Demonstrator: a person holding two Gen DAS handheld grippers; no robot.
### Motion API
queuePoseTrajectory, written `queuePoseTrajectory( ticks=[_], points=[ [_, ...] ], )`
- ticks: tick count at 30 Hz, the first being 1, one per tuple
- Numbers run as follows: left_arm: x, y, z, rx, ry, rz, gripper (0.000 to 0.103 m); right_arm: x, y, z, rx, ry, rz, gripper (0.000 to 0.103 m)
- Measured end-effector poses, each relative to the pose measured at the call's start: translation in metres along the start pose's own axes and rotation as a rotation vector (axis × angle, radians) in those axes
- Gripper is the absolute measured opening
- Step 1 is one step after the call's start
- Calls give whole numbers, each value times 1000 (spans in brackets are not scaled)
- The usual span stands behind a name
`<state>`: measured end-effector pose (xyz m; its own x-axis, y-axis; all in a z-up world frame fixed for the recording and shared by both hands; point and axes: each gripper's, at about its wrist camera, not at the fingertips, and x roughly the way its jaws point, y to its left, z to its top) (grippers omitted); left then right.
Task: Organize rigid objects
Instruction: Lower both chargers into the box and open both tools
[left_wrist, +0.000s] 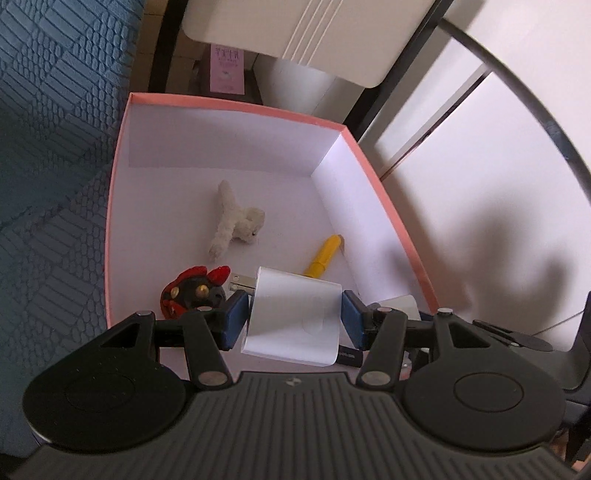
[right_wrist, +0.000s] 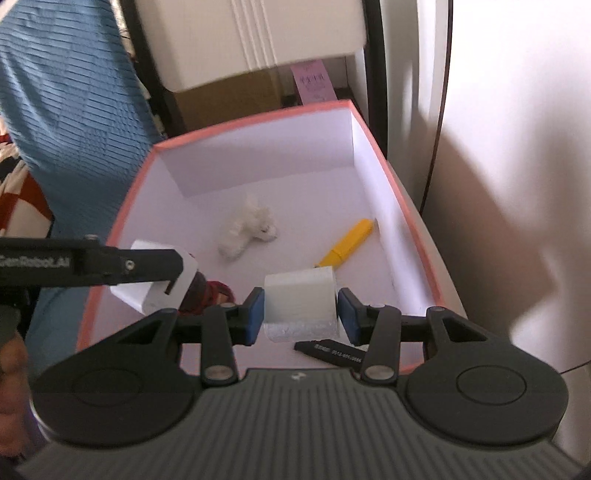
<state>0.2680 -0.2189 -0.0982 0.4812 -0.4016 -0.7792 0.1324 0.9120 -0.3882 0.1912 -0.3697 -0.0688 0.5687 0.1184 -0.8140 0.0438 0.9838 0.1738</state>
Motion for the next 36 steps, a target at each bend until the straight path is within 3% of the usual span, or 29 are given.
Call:
queuePoseTrajectory(
  ticks=[10,18,36],
  points=[
    [13,3,6,1,-4,21,61,32,-17,-6,29,78,14,46],
    [-1,-4,3,8,-31,12,61,24,-15,-6,20,69,1,47],
    [-114,-11,-19,39,-231,-21,66,-65,34,-10,-2,-101,-10,47]
  ],
)
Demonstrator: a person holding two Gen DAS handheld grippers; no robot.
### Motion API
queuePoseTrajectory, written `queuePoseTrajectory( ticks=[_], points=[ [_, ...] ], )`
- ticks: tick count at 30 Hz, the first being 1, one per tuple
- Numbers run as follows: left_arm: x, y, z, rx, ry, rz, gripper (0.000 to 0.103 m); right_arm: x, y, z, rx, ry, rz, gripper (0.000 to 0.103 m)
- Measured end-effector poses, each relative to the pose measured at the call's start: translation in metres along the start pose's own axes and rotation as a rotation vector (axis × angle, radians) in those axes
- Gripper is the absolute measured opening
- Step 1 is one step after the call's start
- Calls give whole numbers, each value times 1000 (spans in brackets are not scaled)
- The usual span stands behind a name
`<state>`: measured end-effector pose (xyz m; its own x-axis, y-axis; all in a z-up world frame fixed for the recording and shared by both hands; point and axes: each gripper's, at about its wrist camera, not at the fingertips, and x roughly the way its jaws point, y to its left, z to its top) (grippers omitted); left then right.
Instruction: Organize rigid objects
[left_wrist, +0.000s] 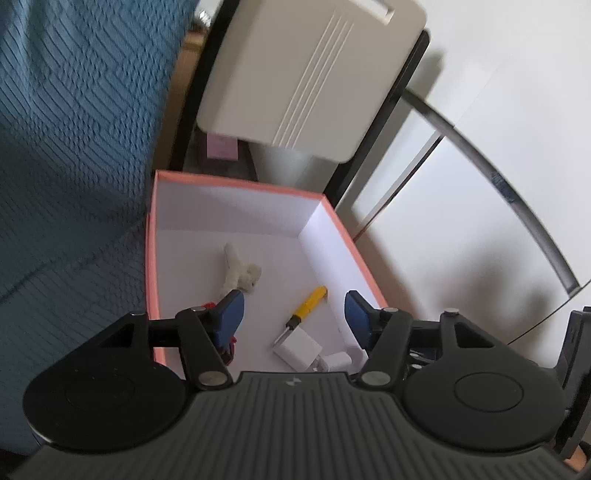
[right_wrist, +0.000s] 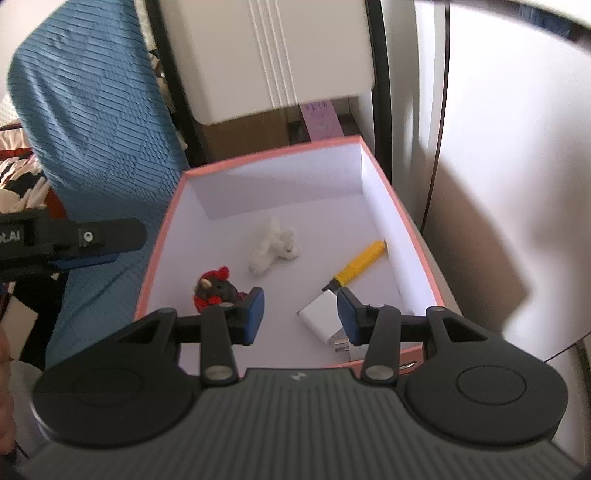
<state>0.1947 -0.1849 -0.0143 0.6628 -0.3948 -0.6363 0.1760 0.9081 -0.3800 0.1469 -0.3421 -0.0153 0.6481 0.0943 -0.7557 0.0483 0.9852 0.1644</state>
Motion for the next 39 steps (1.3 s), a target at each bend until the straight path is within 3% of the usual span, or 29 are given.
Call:
queuePoseTrajectory(
  ticks=[24,27,30,31,32,39],
  points=[
    [-138,14,-51,105,-163,24,69,-97,77,-49,-59,-148,-35,49],
    [-150,18,-56,122,-167,6,80,-105,84,-57,-49,-160,-36,51],
    [-159,23,-61,126,-176,0,89,-110,91,-65,-39,-172,-61,74],
    [-160,25,-62,128,-181,1,96,-111,91,-67,-33,-184,-59,90],
    [-160,28,-63,124,-181,-1,100,-111,92,-70,-27,-196,-56,94],
    [-153,46,-65,77,-139,52,103,-105,97,-79,-35,-189,-75,94]
  ],
)
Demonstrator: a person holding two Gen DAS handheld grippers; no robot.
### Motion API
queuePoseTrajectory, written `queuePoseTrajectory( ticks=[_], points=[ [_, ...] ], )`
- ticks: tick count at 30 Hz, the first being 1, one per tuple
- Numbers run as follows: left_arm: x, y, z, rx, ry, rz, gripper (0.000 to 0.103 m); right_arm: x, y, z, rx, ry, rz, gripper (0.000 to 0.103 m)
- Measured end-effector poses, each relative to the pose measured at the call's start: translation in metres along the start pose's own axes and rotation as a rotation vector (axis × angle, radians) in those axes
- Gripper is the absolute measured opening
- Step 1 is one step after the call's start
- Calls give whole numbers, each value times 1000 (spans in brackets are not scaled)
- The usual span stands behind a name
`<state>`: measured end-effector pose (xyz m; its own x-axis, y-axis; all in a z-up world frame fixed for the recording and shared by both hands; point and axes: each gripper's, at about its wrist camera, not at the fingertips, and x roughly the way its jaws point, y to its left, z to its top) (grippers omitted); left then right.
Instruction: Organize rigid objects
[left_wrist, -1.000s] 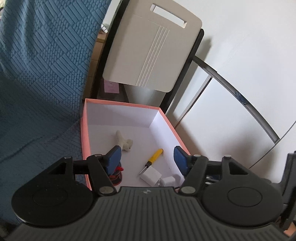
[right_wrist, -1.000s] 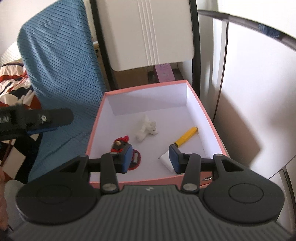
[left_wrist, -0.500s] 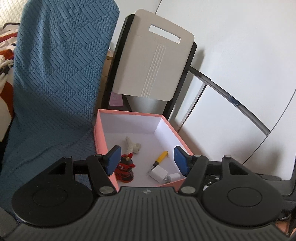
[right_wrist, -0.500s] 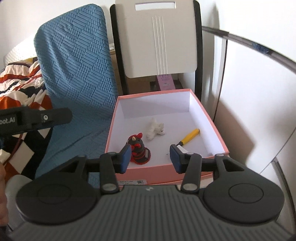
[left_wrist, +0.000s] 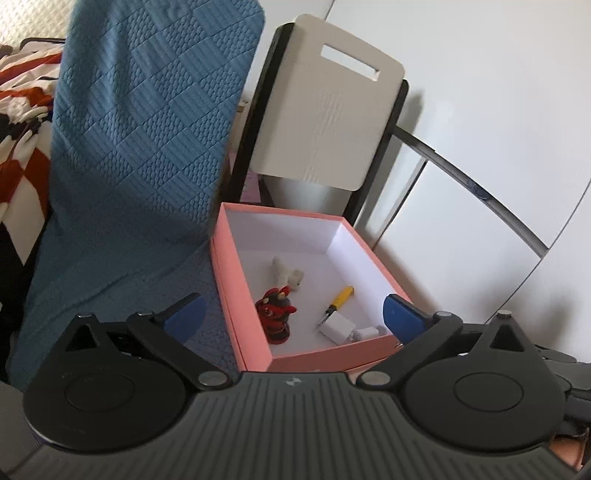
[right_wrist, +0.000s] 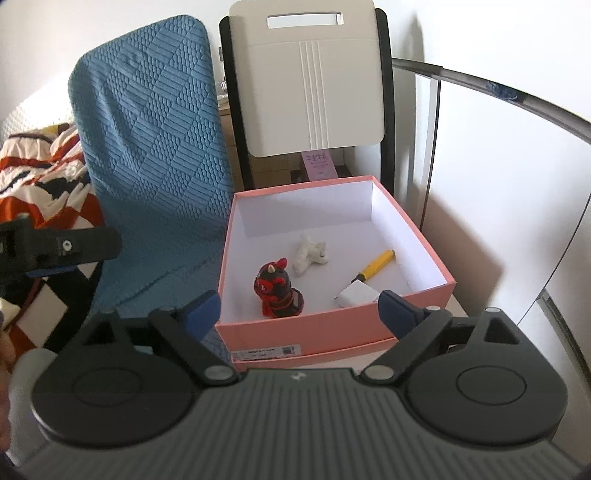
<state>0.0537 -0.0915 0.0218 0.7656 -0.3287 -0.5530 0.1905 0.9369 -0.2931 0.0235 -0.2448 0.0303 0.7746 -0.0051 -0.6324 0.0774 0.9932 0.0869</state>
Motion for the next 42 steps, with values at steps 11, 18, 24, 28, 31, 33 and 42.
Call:
queuePoseTrajectory(
  ticks=[11,18,24,28,31,33,42],
  points=[
    [5,7,-8,17,1,67,103,-4,3,-4,-8,6,8,94],
    [9,9,-9,12,10,92,103,-2,3,-7,-6,12,1,94],
    [15,10,-16,12,26,121,103,-1,3,-7,6,12,10,94],
    [19,10,-20,19,42,133,103,5,5,-8,-6,27,1,94],
    [20,9,-22,29,53,124,103,8,6,-10,-6,33,0,94],
    [19,8,-23,37,56,125,103,10,6,-12,1,38,5,94],
    [20,8,-24,42,65,125,103,16,10,-13,3,47,3,94]
  ],
)
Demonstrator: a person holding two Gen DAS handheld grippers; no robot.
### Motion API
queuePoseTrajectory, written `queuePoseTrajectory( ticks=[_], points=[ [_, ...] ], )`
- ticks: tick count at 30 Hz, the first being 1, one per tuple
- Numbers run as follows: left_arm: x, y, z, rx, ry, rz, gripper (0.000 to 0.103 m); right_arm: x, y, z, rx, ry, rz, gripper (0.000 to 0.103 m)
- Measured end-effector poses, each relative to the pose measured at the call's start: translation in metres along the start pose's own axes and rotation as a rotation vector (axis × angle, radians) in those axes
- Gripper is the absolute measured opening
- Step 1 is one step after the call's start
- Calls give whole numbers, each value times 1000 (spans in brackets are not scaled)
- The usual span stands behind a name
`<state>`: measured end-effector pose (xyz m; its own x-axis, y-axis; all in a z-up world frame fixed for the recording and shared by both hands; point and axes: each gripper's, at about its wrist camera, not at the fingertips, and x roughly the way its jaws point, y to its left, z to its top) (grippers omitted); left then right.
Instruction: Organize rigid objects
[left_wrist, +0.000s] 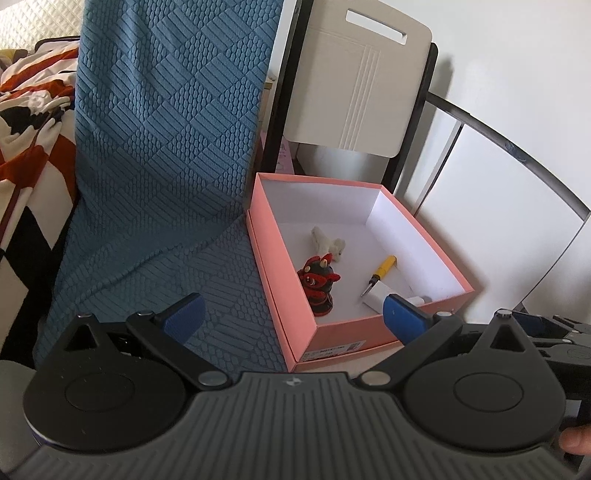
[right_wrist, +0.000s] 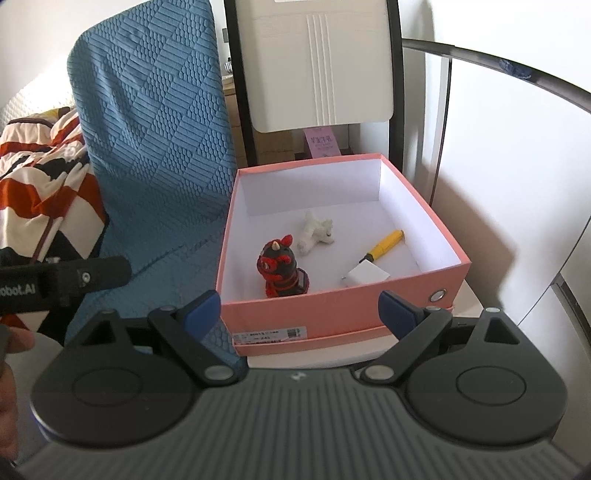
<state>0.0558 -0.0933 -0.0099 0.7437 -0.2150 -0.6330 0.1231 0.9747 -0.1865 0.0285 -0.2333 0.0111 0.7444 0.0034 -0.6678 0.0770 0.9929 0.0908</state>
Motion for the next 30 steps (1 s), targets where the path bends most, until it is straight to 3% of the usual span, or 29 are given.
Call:
queuePoseTrajectory(
  ticks=[30],
  points=[
    [-1,1,-1,-17,4,-25,103,1,0,-4,4,2,-12,94]
  ],
)
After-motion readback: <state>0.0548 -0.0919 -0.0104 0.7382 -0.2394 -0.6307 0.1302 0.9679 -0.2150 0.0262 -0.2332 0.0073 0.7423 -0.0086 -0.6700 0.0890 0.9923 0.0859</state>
